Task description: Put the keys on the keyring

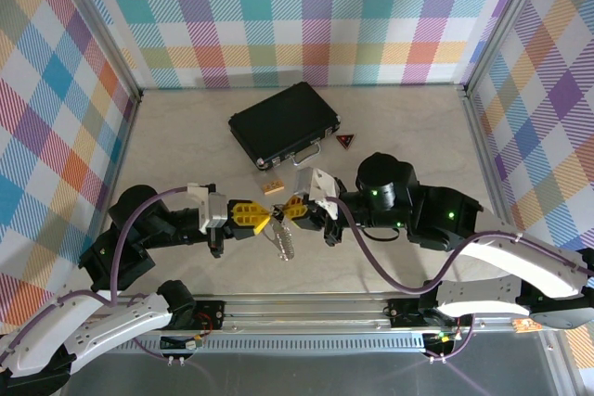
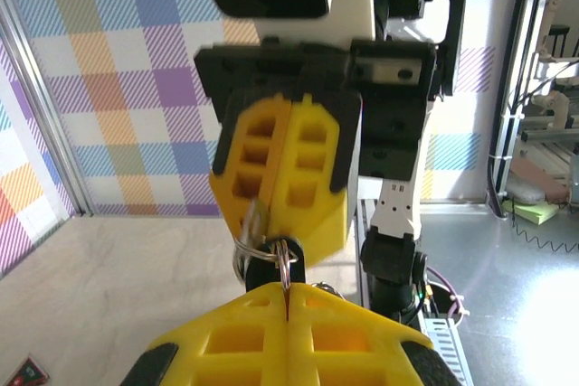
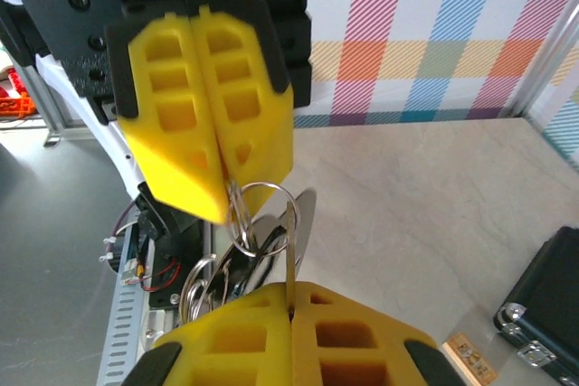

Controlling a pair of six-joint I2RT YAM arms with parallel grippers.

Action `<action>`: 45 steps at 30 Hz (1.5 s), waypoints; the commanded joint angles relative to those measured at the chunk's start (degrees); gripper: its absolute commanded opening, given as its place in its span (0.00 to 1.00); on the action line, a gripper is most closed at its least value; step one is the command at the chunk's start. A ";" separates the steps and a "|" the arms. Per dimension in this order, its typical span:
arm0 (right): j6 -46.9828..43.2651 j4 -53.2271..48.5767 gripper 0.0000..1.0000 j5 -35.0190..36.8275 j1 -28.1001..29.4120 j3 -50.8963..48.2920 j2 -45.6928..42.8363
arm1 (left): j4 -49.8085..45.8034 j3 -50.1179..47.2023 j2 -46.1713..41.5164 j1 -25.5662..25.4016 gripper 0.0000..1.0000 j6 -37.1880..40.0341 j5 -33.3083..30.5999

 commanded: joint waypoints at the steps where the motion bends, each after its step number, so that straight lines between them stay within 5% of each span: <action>1: -1.42 -0.32 0.00 2.15 0.40 3.03 -1.53 | -2.26 0.81 -0.49 -0.34 0.00 0.97 -0.75; 19: -4.05 -3.06 0.00 5.41 0.52 6.96 -0.60 | -2.31 -0.66 0.61 -0.36 0.00 1.41 -2.20; 25: -4.34 -7.97 0.00 7.85 0.54 11.44 3.08 | 1.66 -2.27 1.26 -0.31 0.47 -1.12 -1.63; 31: -2.77 -10.94 0.00 12.94 0.49 13.05 4.62 | 2.56 -4.55 -0.65 -0.34 0.68 -3.30 -5.41; 36: 0.06 -13.56 0.00 18.46 -1.62 13.79 6.35 | 0.30 -5.47 -1.97 -0.35 0.98 -4.52 -10.84; 45: 9.27 -12.17 0.00 18.51 -7.62 8.88 7.02 | 0.23 -7.73 -2.92 -0.36 1.00 -9.11 -19.32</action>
